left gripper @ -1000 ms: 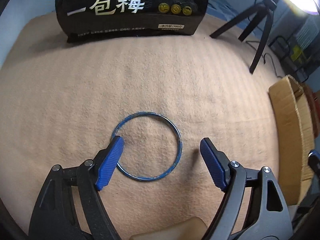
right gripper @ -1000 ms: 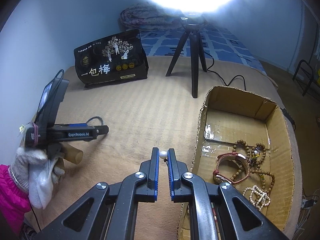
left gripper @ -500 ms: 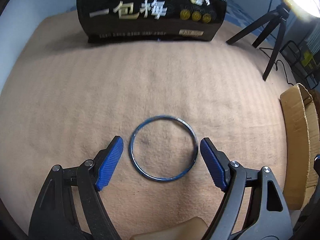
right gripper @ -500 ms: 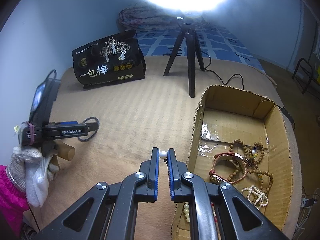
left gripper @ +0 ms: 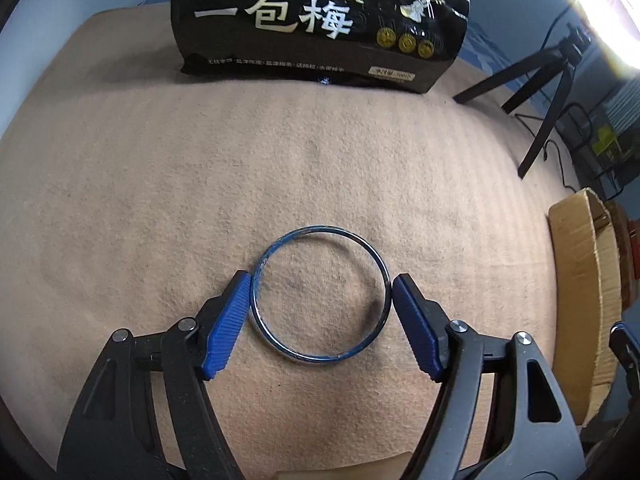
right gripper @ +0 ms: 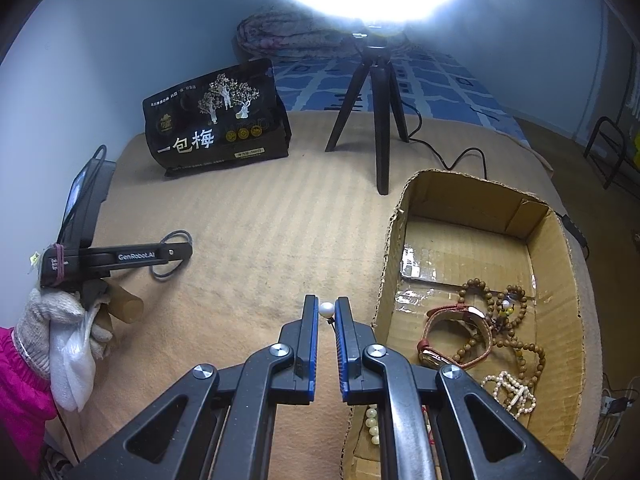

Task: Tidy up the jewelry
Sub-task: 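Lift the bangle with the left gripper while the right gripper carries the earring to the box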

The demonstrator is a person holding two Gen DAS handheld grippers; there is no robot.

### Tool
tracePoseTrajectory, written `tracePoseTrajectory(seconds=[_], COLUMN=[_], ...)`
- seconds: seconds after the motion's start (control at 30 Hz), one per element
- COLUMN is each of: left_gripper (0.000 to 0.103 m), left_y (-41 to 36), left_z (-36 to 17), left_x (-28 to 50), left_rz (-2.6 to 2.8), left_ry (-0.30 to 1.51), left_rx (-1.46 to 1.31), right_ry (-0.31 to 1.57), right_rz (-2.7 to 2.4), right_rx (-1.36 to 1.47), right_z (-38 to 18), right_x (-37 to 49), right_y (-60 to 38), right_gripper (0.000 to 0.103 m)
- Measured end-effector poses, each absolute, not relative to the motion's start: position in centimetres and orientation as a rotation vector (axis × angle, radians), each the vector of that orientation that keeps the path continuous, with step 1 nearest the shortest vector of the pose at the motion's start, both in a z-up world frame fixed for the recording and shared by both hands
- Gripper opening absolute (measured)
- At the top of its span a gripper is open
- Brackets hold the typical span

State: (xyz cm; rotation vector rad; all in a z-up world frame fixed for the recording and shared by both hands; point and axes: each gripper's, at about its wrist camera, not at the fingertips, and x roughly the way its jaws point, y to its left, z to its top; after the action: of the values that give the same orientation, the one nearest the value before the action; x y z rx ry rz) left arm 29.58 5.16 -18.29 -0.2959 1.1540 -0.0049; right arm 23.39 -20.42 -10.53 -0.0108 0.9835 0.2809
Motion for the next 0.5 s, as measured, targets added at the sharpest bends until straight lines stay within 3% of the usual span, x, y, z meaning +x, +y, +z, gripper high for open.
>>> tracePoseTrajectory(seconds=[0.5], left_gripper=[0.074], left_y=[0.1], left_z=[-11.7], left_x=[27.2], left_rz=[-0.140], left_ry=[1.014], left_rx=[-0.240], right_ry=[0.944], right_rz=[0.217], right_rx=[0.028], right_z=[-8.8], right_x=[23.2], right_y=[-23.9], right_gripper=[0.006])
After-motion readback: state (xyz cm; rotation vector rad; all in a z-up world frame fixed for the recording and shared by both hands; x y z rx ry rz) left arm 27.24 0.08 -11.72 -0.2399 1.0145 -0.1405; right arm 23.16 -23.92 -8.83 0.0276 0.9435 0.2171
